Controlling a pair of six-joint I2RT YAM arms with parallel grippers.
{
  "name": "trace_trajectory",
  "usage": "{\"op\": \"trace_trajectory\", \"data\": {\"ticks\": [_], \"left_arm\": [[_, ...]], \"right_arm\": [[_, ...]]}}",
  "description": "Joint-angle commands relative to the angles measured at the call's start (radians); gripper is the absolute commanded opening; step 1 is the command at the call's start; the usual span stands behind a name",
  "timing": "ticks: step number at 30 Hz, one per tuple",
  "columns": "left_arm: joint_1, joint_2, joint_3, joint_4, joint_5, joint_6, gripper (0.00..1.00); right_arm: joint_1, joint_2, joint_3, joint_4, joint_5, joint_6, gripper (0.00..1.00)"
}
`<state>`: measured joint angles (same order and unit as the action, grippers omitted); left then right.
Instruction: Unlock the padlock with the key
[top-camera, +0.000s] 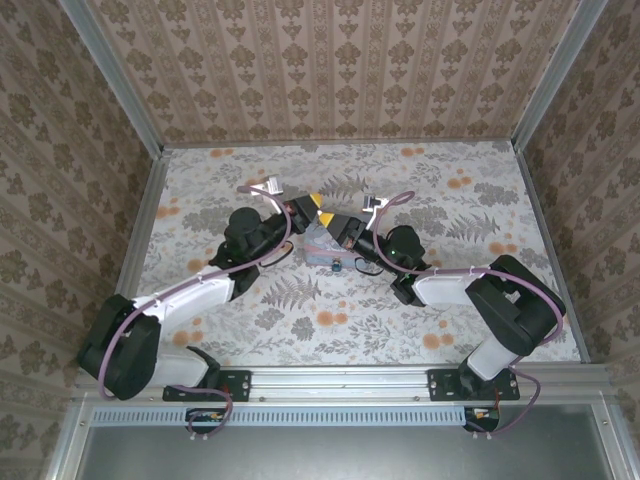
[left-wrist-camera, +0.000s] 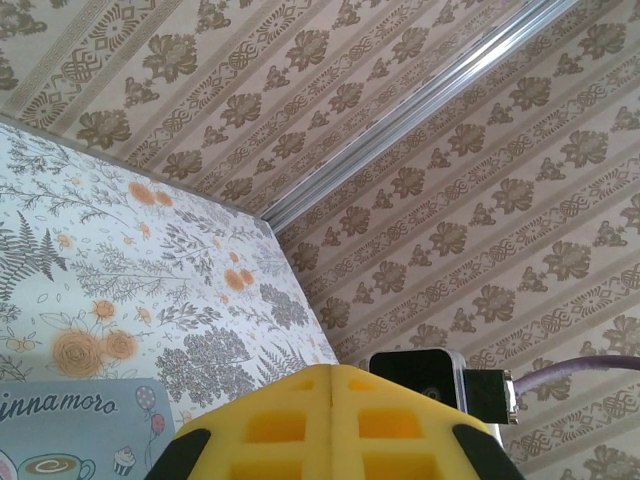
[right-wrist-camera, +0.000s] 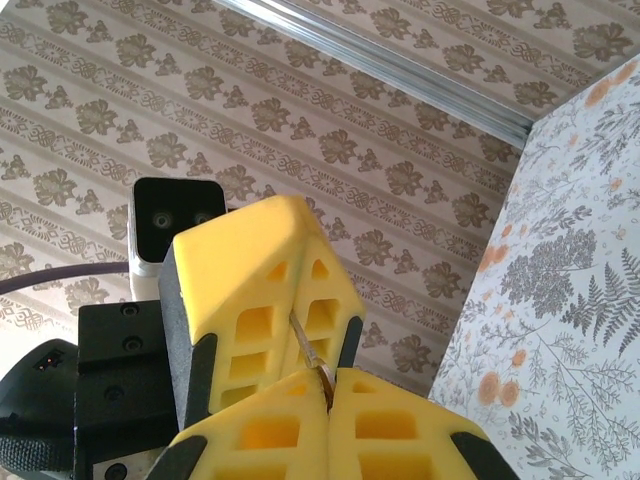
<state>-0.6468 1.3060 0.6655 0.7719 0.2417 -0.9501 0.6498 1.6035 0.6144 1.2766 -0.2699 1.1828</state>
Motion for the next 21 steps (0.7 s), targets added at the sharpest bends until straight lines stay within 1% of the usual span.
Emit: {"op": "trace_trajectory", "data": {"ticks": [1, 14, 15, 17, 20, 21], "left_arm": [[-0.001, -0.037, -0.031, 0.017, 0.000, -0.007, 0.00], [-0.001, -0.050, -0.046, 0.015, -0.007, -0.019, 0.00], [0.000, -0.051, -0.043, 0.010, -0.007, -0.019, 0.09], [0.001, -0.057, -0.040, -0.004, -0.011, -0.019, 0.42], [0.008, -0.072, -0.037, -0.027, -0.018, -0.023, 0.67], [0.013, -0.078, -0.037, -0.036, -0.019, -0.026, 0.72]], "right_arm": [[-0.010, -0.018, -0.002, 0.045, 0.037, 0.004, 0.00], [-0.012, -0.008, -0.009, 0.047, 0.047, 0.012, 0.00], [-0.012, -0.007, -0.011, 0.046, 0.047, 0.012, 0.00], [-0.012, -0.010, -0.016, 0.045, 0.047, 0.012, 0.00], [-0.012, -0.014, -0.024, 0.045, 0.046, 0.012, 0.00], [-0.012, -0.014, -0.026, 0.043, 0.046, 0.012, 0.00]]}}
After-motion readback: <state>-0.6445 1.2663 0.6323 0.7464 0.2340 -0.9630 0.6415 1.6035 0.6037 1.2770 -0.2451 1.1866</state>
